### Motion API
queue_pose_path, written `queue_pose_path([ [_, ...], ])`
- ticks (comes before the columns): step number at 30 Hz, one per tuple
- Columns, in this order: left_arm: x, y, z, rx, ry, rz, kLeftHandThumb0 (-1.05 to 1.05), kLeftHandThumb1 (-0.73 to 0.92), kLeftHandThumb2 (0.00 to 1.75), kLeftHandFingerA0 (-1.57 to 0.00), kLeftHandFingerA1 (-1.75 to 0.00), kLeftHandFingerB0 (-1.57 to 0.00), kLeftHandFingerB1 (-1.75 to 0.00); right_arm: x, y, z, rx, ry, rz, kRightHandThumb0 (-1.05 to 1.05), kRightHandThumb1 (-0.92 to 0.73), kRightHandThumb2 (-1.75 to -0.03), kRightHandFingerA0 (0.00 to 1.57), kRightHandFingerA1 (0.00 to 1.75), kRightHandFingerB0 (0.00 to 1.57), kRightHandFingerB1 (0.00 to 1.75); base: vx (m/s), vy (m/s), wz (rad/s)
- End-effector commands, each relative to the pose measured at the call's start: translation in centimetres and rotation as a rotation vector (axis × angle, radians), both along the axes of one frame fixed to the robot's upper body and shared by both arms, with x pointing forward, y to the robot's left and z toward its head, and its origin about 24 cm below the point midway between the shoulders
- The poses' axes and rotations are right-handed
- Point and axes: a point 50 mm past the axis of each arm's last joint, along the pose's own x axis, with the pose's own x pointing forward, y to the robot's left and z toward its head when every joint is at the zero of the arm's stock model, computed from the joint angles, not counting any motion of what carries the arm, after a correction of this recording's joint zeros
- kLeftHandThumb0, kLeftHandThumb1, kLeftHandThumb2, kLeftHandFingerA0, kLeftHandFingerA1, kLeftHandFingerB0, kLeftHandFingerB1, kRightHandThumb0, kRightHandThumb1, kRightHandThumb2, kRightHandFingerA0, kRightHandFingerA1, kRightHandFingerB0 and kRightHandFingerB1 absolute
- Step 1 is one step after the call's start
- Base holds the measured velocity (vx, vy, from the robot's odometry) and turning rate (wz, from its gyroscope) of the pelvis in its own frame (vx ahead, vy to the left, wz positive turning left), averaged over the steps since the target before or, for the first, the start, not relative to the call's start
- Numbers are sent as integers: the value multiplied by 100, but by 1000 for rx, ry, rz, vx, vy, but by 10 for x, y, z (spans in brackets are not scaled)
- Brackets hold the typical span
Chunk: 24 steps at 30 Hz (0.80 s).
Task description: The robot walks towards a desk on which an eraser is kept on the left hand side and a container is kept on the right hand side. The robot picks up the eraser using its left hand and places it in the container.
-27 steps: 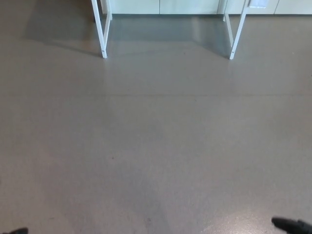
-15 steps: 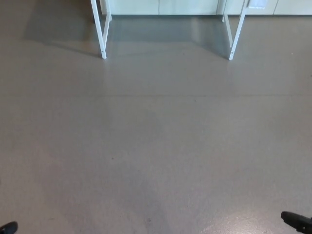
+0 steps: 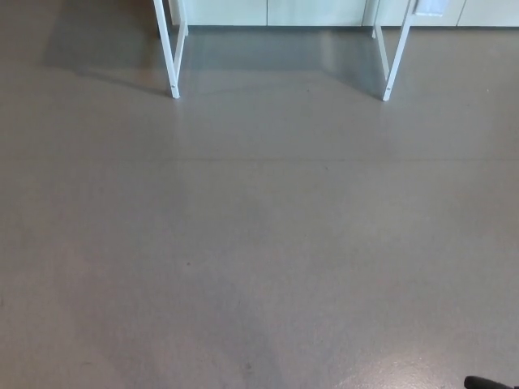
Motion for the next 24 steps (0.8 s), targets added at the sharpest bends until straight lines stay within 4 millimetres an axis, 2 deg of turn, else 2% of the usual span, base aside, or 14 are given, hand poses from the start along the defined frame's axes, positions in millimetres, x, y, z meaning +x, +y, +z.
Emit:
queue_pose_path([
  [1, -7, 5, 5, 24, -51, -44, -10, 36, 83, -25, -54, -18, -49, -8, -2, -3, 15, -4, -5, 2, -38, -50, 56, 52, 56, 48, 0, 0, 0],
  [6, -9, 7, 3, 49, -32, -54, -9, 36, 82, -23, -52, -17, -48, -10, -1, -4, 5, -4, -6, 0, -37, -50, 60, 54, 58, 49, 0, 0, 0],
  [16, -10, 7, 2, 47, -40, -63, -10, 36, 83, -22, -52, -17, -48, -9, 1, -5, 7, -5, 5, 1, -39, -51, 58, 53, 56, 48, -5, 21, 5],
  [24, -11, 6, 0, 51, -31, -62, -8, 37, 83, -22, -52, -18, -48, -8, 1, -5, -9, 10, 13, -1, -38, -51, 58, 52, 57, 47, 109, 371, -20],
])
